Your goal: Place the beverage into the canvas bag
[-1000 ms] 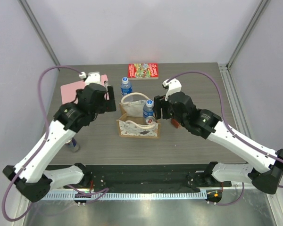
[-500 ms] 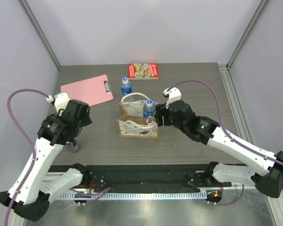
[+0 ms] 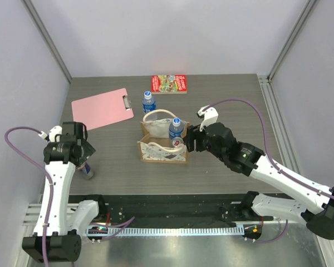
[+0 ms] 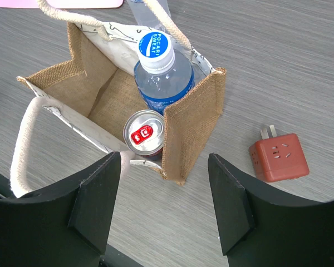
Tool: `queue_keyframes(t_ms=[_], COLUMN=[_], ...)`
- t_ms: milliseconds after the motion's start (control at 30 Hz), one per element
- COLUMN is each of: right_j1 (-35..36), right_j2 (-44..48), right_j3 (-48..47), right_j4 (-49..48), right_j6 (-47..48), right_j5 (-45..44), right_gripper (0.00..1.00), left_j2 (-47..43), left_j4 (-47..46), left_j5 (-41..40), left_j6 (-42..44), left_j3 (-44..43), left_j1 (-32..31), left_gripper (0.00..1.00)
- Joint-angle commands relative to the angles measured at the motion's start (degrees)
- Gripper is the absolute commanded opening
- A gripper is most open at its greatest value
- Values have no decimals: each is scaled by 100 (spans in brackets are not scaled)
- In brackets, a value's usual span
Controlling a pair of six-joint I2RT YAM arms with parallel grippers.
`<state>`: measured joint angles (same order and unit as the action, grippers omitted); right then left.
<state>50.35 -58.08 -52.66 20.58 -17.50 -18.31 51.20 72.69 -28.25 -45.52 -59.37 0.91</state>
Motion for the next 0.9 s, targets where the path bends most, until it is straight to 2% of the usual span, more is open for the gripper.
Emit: queue_keyframes(t_ms=[0,233,433,533,600,733,867], right_j1=[-16,-7,-16,-16,-16,-16,-7], right_j2=[157,227,219,262,341,456,535], right_j3=[-7,-7,-33,-25,2,81,151], right_j4=[-326,-318,-318,-291,-282,-265,-274], right_j6=[-122,-105,-96,-96,-87,-78,-122], right_j5=[29,-6,20,-24,-50,-103,-103], right_gripper=[69,69,69,69,69,68,69], left_j2=[206,373,443,549,558,347,320], left_j4=[-387,-571,-1063,-1107,-1099,-1203,-1450], left_j5=[575,575,900,865,743,294,521], left_j6=[254,-308,-370,-475,-572,-818,-853], left_j3=[128,374,602,638,664,883,998], left_j1=[717,946,1201,1245,1245,1254,1272], left_gripper=[98,99,99,95,88,86,82])
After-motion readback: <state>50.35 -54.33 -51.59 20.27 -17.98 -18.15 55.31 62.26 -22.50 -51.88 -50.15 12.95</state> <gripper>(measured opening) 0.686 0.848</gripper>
